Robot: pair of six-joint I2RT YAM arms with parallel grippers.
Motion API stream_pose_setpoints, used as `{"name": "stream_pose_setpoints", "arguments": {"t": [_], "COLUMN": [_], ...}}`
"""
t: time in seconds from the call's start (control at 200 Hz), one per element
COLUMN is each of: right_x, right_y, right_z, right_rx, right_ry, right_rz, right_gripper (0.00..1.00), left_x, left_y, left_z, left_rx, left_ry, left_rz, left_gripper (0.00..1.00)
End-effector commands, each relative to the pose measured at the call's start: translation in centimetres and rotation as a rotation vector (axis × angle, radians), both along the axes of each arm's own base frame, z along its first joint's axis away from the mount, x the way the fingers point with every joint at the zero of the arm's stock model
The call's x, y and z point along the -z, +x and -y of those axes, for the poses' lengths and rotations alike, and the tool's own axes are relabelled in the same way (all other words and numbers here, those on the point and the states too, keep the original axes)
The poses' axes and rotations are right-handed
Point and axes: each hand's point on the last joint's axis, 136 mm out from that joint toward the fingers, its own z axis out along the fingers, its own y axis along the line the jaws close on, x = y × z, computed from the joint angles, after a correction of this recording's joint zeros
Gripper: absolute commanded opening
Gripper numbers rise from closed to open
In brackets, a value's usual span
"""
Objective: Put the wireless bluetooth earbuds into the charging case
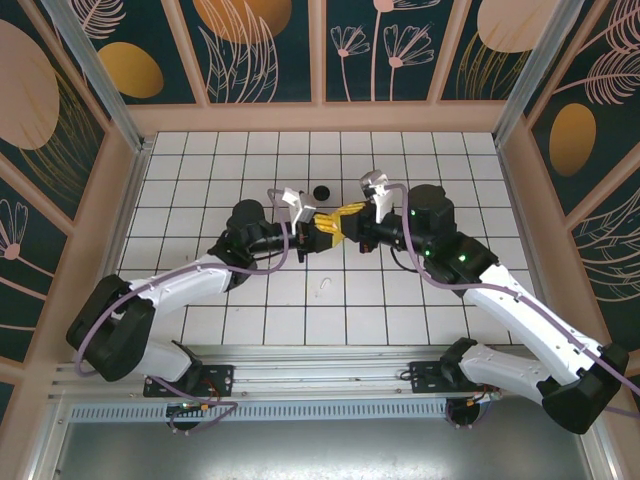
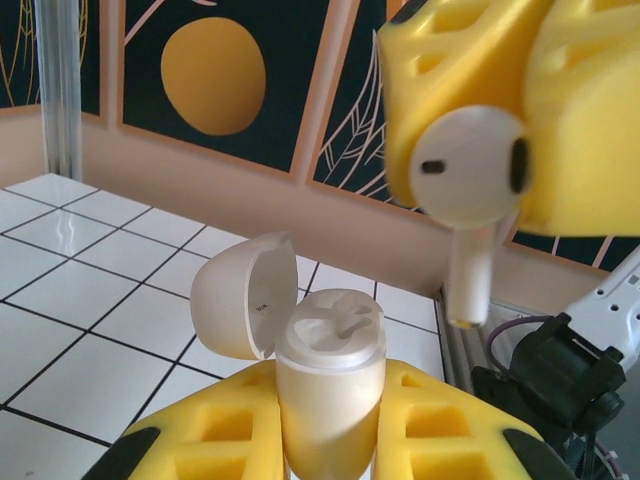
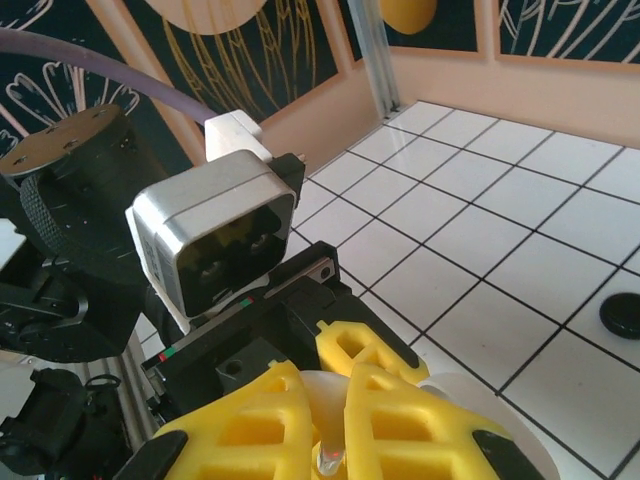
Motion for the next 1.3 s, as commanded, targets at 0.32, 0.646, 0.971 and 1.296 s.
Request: {"name": "stream_pose_setpoints", "arguments": {"t": [0.32, 0.646, 0.971, 1.296], "right_x": [-2.4, -1.5, -0.4, 0.0], "right_y": [-1.0, -1.2, -1.2, -1.3], "right_z": [0.4, 0.4, 0.0, 0.2], "right_rx": [-0.045, -0.062, -0.089, -0.093], "right_ry": [0.029, -0.012, -0.038, -0.063], "right_rz": [0.139, 0.156, 0.141, 0.145], "right_gripper": [0.11, 0.1, 0.1, 0.1], "left_x": [-3.0, -3.8, -4.9, -6.7], "left_y": [-2.1, -2.6, -3.0, -3.5], "left_z": [-0.9, -1.0, -1.1, -1.3], "left_rx": [0.047, 0.067, 0.083, 0.099], "left_ry": [-0.071, -0.084, -0.109, -0.15], "left_rz": [0.077, 0.077, 0.085, 0.101], "left_gripper": [0.02, 0.02, 0.01, 0.0]}}
